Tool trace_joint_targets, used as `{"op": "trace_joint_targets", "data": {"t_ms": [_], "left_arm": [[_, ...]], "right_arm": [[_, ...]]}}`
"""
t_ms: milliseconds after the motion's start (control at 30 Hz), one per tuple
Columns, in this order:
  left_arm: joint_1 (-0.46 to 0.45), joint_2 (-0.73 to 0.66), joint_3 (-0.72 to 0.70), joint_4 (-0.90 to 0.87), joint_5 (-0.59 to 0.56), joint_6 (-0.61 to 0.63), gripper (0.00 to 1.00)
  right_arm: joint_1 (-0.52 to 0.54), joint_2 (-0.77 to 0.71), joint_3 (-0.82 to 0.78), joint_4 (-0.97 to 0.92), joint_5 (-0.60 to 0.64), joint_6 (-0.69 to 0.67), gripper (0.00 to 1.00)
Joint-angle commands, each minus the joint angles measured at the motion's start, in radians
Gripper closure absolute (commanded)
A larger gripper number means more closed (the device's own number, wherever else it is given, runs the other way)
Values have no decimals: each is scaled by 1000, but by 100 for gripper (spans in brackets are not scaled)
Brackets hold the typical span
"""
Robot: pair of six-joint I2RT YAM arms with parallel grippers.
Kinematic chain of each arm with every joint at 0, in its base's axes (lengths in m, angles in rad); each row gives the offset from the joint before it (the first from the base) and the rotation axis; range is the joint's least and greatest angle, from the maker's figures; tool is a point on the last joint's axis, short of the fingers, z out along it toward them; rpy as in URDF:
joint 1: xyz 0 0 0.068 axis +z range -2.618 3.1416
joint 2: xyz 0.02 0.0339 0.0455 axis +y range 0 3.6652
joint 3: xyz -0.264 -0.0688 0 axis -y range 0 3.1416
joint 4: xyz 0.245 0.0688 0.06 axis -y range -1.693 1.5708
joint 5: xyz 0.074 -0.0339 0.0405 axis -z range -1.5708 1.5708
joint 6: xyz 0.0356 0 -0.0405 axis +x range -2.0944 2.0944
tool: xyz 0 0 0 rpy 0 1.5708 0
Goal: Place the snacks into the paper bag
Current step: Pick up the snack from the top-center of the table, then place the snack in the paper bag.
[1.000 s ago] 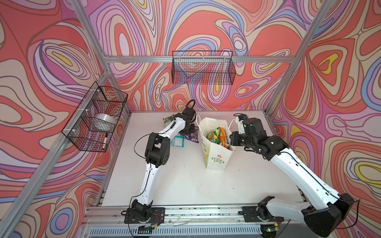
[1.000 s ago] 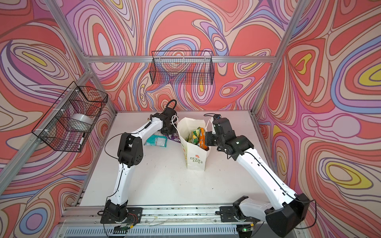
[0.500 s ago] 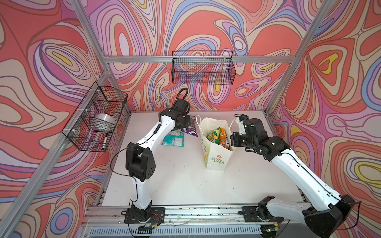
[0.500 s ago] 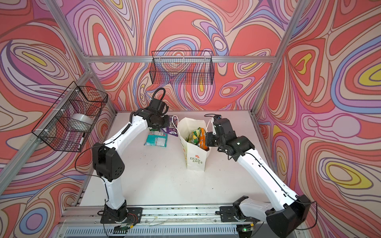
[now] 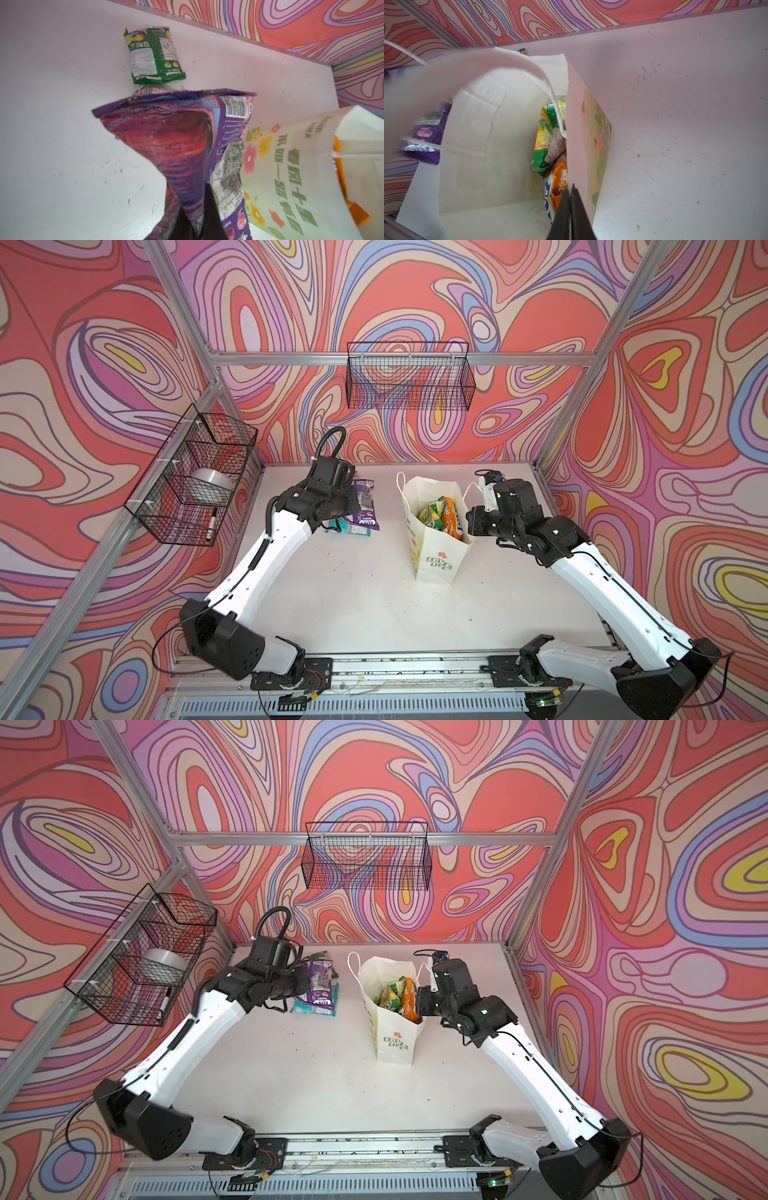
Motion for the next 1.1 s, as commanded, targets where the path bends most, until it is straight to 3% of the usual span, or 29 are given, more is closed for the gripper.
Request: {"op": "trace_joint_targets", "data": {"t_ms": [0, 233, 500, 733, 900, 1067], "left_arm": [[5, -130, -18, -35, -15, -17, 100], [5, -293, 41, -118, 63, -40, 100], [-17, -300, 158, -56, 270, -97, 100], [-184, -151, 284, 35, 267, -105, 100], [-341, 20, 432, 76, 235, -73, 100], [-435, 177, 595, 55, 212, -37, 100]], "right_arm": [[3, -25, -6, -3, 4, -17, 100], [3, -54, -22, -5, 1, -25, 100], [4, -50, -27, -2, -1, -30, 100], [3, -40, -30, 13, -3, -31, 100], [3, -24, -20, 27, -27, -23, 100], [3, -20, -9, 25, -29, -20, 100]]}}
